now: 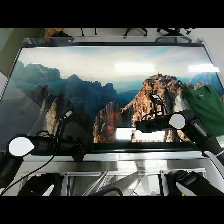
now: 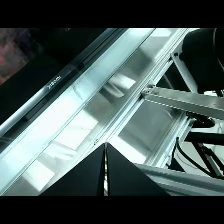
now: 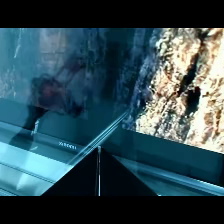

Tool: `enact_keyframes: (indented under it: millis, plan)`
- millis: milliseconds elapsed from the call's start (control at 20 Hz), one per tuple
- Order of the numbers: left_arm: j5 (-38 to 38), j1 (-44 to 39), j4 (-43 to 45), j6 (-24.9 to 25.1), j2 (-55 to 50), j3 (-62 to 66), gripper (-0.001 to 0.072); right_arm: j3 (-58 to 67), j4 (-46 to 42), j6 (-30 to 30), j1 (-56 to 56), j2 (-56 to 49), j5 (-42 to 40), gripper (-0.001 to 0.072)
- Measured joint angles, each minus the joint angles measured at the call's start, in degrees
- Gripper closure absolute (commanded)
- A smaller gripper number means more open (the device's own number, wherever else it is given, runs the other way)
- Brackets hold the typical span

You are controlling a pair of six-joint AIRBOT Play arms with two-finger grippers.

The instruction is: Fold the shirts.

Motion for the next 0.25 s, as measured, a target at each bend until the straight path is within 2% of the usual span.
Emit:
enact_keyframes:
  millis: [250]
  plan:
    - [1.3, -0.1, 0.0, -1.2, 5.4, -3.0, 0.0691, -0.4, -0.3, 0.2, 0.7, 0.0, -0.5, 0.0693]
